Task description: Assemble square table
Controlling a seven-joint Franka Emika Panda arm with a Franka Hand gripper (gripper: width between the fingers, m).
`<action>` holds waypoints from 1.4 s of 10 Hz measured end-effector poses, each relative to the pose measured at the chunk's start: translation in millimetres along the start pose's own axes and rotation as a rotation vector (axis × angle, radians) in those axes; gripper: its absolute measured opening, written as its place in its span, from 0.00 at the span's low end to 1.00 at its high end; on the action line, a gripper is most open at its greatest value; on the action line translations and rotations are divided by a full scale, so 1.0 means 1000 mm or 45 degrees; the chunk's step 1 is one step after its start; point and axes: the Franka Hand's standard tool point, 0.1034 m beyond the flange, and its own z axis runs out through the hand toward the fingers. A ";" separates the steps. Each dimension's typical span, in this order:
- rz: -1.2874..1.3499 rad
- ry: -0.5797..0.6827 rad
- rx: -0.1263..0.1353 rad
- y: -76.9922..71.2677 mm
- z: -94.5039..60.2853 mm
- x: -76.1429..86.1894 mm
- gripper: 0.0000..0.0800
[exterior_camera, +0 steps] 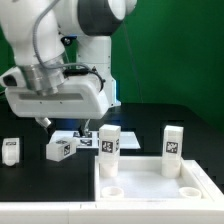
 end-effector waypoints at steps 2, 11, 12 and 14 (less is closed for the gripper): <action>0.003 -0.092 0.009 -0.001 0.001 0.002 0.81; 0.048 -0.361 0.050 0.004 -0.013 0.021 0.81; 0.093 -0.420 0.045 0.006 -0.010 0.026 0.81; 0.107 -0.496 0.038 0.006 -0.003 0.028 0.81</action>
Offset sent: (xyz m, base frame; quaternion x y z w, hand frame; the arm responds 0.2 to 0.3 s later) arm 0.0208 -0.0247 0.0122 0.0069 -0.1168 0.0073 0.9931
